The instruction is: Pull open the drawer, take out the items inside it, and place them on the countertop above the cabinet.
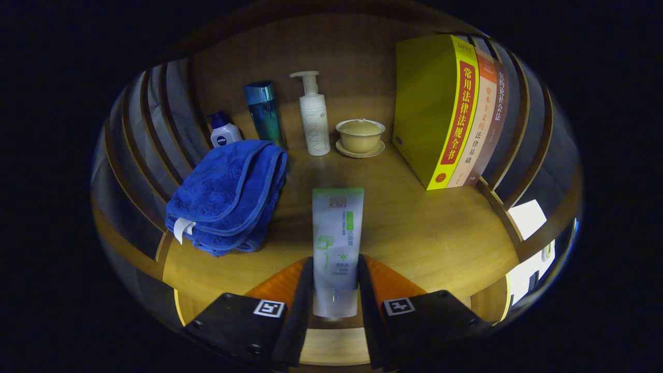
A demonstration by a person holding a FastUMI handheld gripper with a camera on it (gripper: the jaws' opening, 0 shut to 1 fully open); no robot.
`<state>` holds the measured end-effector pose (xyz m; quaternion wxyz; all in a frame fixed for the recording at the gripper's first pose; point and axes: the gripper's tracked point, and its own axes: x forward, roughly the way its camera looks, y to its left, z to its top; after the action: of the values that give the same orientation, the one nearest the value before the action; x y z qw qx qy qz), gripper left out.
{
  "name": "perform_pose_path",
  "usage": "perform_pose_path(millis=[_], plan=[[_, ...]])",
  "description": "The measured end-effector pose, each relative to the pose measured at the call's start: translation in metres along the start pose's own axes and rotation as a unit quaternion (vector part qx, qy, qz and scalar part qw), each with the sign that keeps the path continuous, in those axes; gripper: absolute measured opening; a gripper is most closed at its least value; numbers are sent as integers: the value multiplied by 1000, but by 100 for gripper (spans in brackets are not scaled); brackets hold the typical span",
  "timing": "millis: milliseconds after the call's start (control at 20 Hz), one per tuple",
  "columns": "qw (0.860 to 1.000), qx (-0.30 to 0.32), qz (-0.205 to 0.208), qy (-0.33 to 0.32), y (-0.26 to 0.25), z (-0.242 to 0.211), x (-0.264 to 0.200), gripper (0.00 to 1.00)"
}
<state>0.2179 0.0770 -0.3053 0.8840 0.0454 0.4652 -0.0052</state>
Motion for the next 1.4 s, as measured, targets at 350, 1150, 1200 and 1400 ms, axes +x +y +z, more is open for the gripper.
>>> perform_pose_path(millis=[350,1150,1200,1400], plan=[[999,-11,12,-39,9,21,-22,84],[973,-28,55,-222,39,69,-165,100],[969,-29,57,-239,38,70,-181,100],[953,-15,59,-297,35,62,-226,100]])
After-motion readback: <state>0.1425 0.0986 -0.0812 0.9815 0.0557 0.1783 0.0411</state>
